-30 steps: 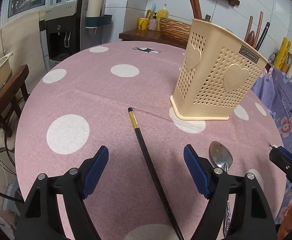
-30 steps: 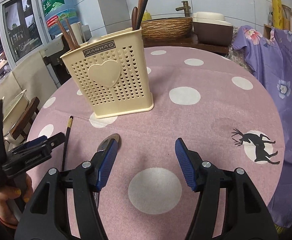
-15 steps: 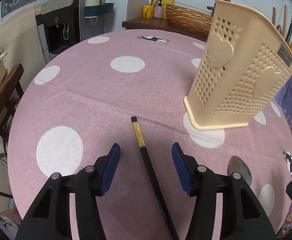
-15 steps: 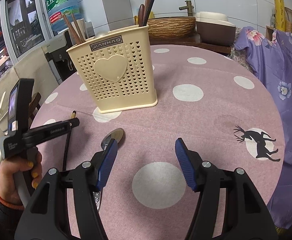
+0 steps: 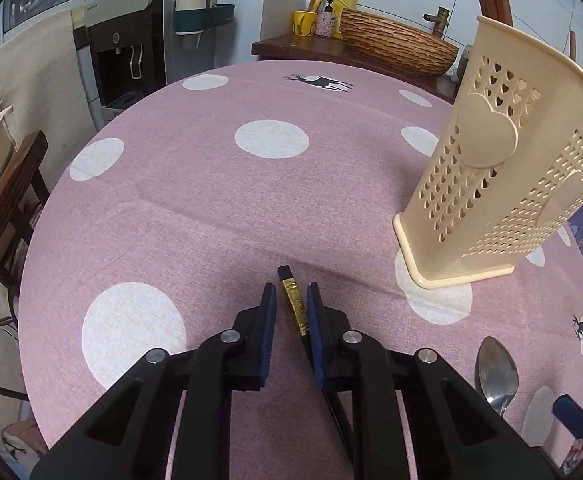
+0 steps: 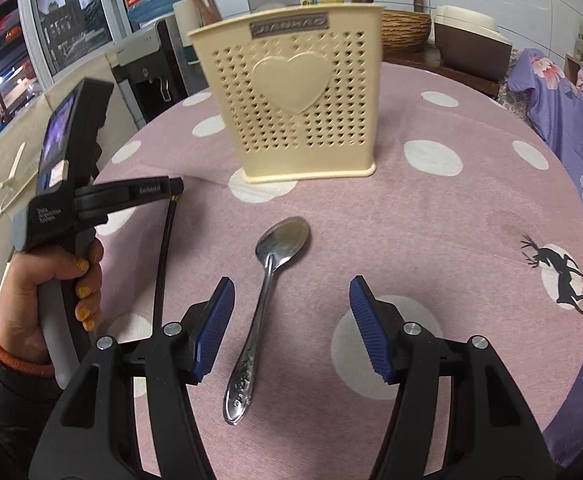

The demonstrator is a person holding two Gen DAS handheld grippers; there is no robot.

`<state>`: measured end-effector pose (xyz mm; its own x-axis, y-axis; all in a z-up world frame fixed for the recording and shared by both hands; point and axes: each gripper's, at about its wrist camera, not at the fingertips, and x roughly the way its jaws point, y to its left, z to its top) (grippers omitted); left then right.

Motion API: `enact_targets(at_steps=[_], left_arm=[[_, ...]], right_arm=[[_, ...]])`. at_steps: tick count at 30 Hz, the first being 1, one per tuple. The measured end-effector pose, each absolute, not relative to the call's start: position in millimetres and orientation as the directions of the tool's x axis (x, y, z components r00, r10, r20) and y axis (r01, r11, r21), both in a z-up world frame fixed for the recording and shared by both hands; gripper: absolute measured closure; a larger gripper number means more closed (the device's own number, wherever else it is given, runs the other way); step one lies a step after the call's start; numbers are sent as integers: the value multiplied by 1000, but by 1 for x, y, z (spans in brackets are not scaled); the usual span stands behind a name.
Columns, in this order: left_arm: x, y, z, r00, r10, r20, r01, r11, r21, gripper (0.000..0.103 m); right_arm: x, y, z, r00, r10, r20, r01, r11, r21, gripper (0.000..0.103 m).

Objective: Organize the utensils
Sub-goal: 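Move the left gripper to the last black chopstick and close on its end, then grasp the metal spoon handle with the right gripper while the left gripper holds the chopstick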

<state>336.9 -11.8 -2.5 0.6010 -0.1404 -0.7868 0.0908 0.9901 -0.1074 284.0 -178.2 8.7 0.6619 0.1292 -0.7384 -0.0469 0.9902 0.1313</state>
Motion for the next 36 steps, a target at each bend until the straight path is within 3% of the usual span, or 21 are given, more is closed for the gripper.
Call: enact_targets(at_steps=[8, 22, 36], left_arm=[[335, -8, -3, 595, -164, -787, 110, 986, -122, 91], [337, -10, -3, 599, -165, -783, 118, 986, -117, 91], [338, -17, -2, 585, -160, -795, 123, 986, -108, 91]], right_arm=[[304, -157, -11, 596, 97, -797, -53, 995, 81, 43], [336, -151, -10, 599, 38, -800, -24, 999, 29, 43], [346, -153, -7, 594, 15, -805, -10, 1000, 11, 60]])
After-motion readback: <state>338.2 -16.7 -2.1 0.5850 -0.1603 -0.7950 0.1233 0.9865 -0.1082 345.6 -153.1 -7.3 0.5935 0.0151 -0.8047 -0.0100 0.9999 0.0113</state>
